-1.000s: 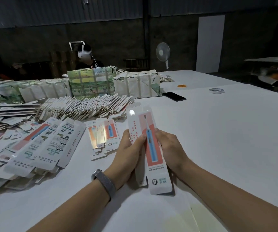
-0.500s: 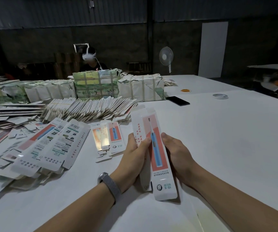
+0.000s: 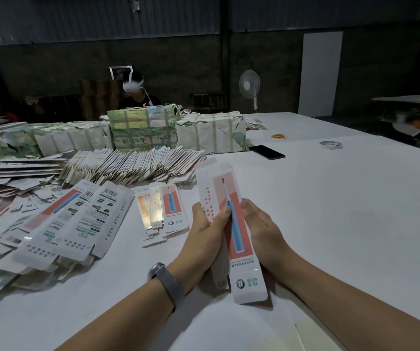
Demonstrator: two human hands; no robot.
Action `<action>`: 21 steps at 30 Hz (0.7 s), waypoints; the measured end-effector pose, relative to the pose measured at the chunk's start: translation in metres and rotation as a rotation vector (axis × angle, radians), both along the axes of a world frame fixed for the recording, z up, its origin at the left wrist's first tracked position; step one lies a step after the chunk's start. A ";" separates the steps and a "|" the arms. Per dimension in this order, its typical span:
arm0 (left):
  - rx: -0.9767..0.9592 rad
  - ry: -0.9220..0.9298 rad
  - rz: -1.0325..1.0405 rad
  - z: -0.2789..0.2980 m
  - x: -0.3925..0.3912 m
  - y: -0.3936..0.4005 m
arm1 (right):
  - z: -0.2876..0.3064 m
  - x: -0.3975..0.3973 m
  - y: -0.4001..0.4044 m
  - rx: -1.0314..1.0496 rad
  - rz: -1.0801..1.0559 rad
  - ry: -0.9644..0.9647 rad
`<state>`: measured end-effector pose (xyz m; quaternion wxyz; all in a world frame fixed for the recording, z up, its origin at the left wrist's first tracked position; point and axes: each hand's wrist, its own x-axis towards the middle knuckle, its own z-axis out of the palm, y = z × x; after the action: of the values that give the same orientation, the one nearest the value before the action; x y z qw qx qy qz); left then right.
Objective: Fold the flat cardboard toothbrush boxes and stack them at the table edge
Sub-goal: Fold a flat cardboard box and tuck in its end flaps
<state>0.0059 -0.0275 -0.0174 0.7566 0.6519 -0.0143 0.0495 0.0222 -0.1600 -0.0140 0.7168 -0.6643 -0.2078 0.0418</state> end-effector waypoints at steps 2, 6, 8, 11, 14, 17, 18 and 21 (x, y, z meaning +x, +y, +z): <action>-0.002 -0.001 0.006 0.000 0.001 0.000 | 0.000 -0.001 0.000 -0.001 0.006 -0.004; 0.013 -0.004 0.031 -0.001 0.002 -0.002 | 0.001 -0.001 0.003 -0.013 0.000 -0.014; 0.010 -0.009 0.030 -0.002 0.003 -0.002 | 0.000 -0.001 0.004 -0.012 -0.007 -0.024; 0.021 -0.007 0.016 0.000 0.001 -0.002 | -0.002 0.000 0.004 -0.027 -0.026 -0.032; 0.026 -0.020 0.007 -0.001 -0.001 -0.005 | -0.004 0.002 0.005 -0.082 -0.032 -0.047; 0.031 -0.025 0.028 -0.002 -0.002 -0.005 | -0.005 0.003 0.004 -0.098 -0.023 -0.041; 0.042 -0.028 0.024 -0.002 -0.002 -0.004 | -0.005 0.003 0.004 -0.100 -0.020 -0.032; 0.096 -0.041 0.001 -0.001 -0.002 -0.001 | -0.005 0.003 0.003 -0.086 -0.014 0.008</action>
<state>0.0041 -0.0289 -0.0185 0.7240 0.6862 -0.0321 0.0625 0.0256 -0.1571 -0.0187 0.6885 -0.6959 -0.1983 0.0485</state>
